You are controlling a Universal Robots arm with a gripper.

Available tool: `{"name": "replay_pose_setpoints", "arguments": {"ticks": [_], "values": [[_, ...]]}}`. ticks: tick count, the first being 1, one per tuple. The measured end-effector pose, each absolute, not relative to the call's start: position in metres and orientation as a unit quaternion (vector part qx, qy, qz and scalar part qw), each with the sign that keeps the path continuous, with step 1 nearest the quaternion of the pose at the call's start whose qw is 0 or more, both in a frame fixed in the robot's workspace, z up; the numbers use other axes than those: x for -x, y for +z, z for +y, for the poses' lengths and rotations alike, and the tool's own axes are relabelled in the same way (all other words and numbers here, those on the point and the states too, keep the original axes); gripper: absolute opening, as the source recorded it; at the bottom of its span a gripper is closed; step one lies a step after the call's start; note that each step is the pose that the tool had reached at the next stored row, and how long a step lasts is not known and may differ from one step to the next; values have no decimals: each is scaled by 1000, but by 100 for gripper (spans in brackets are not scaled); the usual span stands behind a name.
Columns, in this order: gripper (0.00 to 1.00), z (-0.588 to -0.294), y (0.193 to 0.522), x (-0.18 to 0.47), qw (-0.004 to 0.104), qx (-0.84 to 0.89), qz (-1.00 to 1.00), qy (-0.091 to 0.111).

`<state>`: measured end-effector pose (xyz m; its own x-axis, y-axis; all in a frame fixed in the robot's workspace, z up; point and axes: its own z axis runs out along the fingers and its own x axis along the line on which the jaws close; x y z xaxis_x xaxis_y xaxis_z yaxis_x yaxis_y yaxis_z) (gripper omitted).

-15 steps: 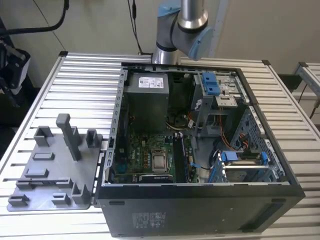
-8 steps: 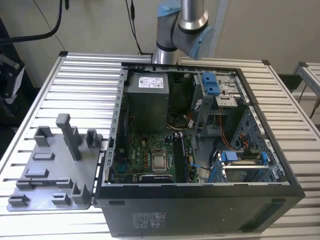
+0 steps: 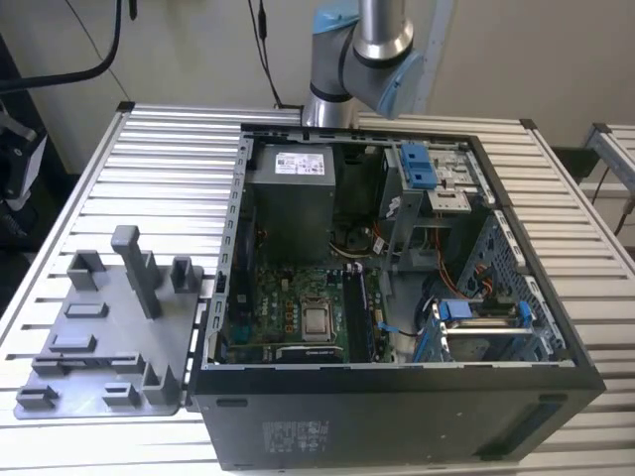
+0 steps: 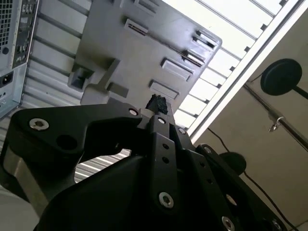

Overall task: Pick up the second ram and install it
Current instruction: 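Pick up the second ram and move it above second insertion slot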

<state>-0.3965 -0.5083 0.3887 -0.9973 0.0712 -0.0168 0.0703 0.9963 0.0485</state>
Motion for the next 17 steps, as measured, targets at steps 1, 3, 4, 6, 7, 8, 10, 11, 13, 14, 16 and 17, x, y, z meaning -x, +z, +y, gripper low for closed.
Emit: {"name": "replay_pose_setpoints", "arguments": {"ticks": [1, 3, 4, 6, 7, 8, 10, 11, 13, 14, 16, 17], "values": [[11, -508, 389, 396, 9, -35, 999, 24], [11, -508, 389, 396, 9, -35, 999, 24], [11, -508, 389, 396, 9, -35, 999, 24], [11, -508, 389, 396, 9, -35, 999, 24], [11, -508, 389, 396, 9, -35, 999, 24], [11, -508, 389, 396, 9, -35, 999, 24], [11, -508, 389, 396, 9, -35, 999, 24], [11, -508, 389, 396, 9, -34, 999, 24], [11, -508, 389, 396, 9, -31, 999, 24], [11, -508, 389, 396, 9, -28, 999, 24], [11, -508, 389, 396, 9, -21, 999, 23], [11, -508, 389, 396, 9, -17, 1000, 23]]}}
